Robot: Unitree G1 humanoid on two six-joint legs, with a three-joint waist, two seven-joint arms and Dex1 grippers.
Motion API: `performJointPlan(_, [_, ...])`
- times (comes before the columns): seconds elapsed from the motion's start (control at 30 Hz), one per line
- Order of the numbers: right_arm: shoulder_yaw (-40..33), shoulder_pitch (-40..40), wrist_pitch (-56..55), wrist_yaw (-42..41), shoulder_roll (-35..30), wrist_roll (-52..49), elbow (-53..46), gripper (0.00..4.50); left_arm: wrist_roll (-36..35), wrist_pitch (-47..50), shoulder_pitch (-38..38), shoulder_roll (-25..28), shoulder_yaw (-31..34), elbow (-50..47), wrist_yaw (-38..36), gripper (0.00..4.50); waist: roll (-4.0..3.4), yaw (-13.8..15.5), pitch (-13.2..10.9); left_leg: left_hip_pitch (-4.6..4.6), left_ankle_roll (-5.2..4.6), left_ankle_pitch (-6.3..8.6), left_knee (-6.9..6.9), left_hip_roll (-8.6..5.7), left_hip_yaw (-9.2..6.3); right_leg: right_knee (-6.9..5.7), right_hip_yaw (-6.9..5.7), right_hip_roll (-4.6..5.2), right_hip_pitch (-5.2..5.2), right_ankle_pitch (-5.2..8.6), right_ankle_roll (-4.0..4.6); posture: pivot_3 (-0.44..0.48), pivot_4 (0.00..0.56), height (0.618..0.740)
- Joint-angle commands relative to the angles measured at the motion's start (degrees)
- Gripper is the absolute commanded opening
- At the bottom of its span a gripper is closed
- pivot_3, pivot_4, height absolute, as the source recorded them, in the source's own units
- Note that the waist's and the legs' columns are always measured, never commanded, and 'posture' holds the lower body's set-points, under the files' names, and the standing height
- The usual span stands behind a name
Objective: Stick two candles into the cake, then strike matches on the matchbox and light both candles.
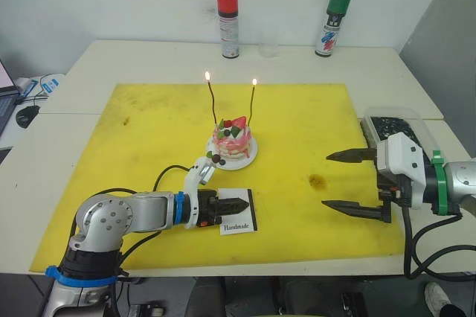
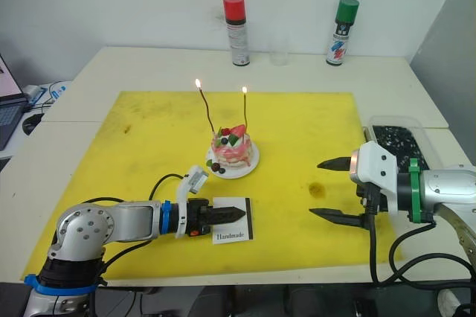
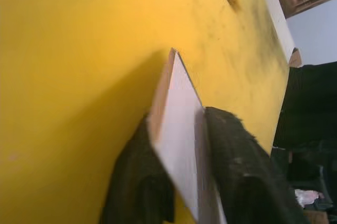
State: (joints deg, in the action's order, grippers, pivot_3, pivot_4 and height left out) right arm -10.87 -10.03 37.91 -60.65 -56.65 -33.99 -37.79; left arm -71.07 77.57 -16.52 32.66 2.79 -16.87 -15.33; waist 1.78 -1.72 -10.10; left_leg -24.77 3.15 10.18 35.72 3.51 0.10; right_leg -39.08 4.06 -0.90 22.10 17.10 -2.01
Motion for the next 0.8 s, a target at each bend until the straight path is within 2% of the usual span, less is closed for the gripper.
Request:
performJointPlan(0.03, [0.36,-0.88,-0.38,1.01,-0.33,-0.51,-1.00,4.50,1.63,-0.53,-0.48,2.35,0.16,-3.49,-2.19,2.36,0.02,0.02,-0.01,-0.01,0.00,0.00,0.00,0.01,0.00,0.00,0.00,0.00,0.00,0.00,0.00,0.000,0.150,0.740])
performJointPlan(0.2, [0.78,-1.48,-0.74,1.54,-0.44,-0.79,-1.47,4.50,0.22,-0.26,-0.89,8.21,4.00,-6.94,-5.25,3.91,0.03,-0.10,-0.02,0.00,0.00,0.00,-0.01,0.07,-0.02,-0.01,-0.01,-0.04,0.03,0.00,0.01,0.000,0.150,0.740])
performJointPlan(0.33, [0.23,-3.47,-1.15,1.22,-0.88,-0.95,-0.22,4.50,2.60,-3.72,-0.21,17.90,8.02,-11.25,-12.95,3.91,0.07,-0.13,-0.08,-0.01,0.00,0.00,-0.02,0.08,0.02,-0.05,0.00,-0.03,0.11,0.01,0.03,0.000,0.150,0.740])
performJointPlan(0.4, [-0.50,-4.36,-2.13,0.35,-1.40,-0.69,1.16,4.50,12.53,-14.40,4.89,25.73,8.75,-15.29,-22.44,3.91,0.07,-0.11,-0.08,-0.02,0.01,0.00,-0.03,0.06,0.03,0.02,0.00,-0.01,0.10,0.03,0.05,0.000,0.150,0.740])
performJointPlan(0.47, [-1.04,-5.16,-3.19,0.02,-1.69,-0.05,3.54,4.50,21.90,-24.64,9.92,30.54,9.23,-15.14,-28.15,3.91,0.05,-0.07,-0.07,-0.01,0.01,0.03,-0.14,0.05,0.22,0.10,0.06,0.11,0.14,0.09,0.28,0.000,0.150,0.740])
performJointPlan(0.6, [-3.27,-5.54,-8.29,-2.96,-4.01,2.65,9.33,4.50,34.23,-42.88,16.93,32.86,17.59,-6.51,-37.02,3.91,0.03,0.21,-0.10,0.00,0.01,0.03,-0.26,0.01,0.26,0.10,-0.01,0.25,0.20,0.15,0.77,0.000,0.150,0.740])
performJointPlan(0.8, [-3.52,-8.95,-10.01,-5.44,-6.32,2.50,14.57,4.50,37.82,-49.76,20.99,31.60,25.92,-0.74,-44.31,3.91,0.00,0.04,-0.14,0.00,0.00,0.03,-0.33,0.11,0.31,0.10,-0.02,0.31,0.23,0.26,0.76,0.000,0.150,0.740])
